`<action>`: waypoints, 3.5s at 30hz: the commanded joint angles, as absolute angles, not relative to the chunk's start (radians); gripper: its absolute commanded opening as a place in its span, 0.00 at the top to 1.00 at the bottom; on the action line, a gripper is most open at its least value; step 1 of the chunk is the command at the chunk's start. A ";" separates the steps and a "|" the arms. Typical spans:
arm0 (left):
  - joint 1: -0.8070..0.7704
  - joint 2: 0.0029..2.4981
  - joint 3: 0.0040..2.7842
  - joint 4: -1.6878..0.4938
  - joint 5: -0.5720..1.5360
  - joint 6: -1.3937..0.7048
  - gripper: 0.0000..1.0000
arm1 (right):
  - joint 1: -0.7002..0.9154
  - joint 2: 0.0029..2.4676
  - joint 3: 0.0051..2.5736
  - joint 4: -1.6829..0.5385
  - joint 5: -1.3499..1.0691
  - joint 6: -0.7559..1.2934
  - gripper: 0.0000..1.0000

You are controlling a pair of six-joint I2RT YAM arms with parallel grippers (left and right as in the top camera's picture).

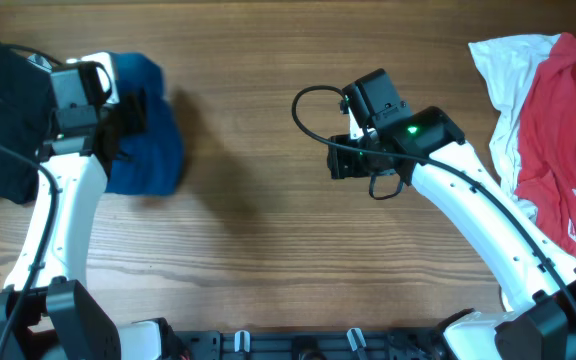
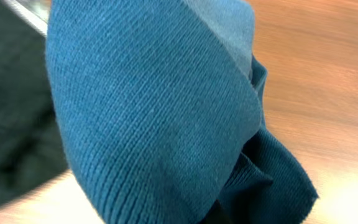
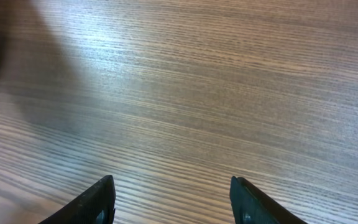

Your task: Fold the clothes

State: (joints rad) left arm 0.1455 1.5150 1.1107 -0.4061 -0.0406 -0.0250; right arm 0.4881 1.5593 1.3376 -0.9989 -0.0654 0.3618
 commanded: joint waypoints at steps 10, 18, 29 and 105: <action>0.326 1.491 1.133 -0.041 -0.217 -0.027 0.96 | 0.490 1.562 1.346 -1.015 -0.045 0.370 0.40; 0.490 1.526 1.134 0.107 -0.083 -0.080 0.96 | 0.490 1.562 1.346 -1.015 -0.045 0.395 0.40; 0.714 1.764 1.138 0.213 0.027 -0.247 0.18 | 0.490 1.562 1.346 -1.023 -0.053 0.395 0.40; -0.238 0.706 1.018 -1.020 0.014 -0.191 0.00 | 0.066 0.680 1.047 -0.925 0.059 0.213 0.18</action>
State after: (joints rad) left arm -0.2455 0.7372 1.0229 -0.9997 0.0158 -0.1844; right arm 0.0727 0.7982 1.0615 -0.8970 0.1265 0.2405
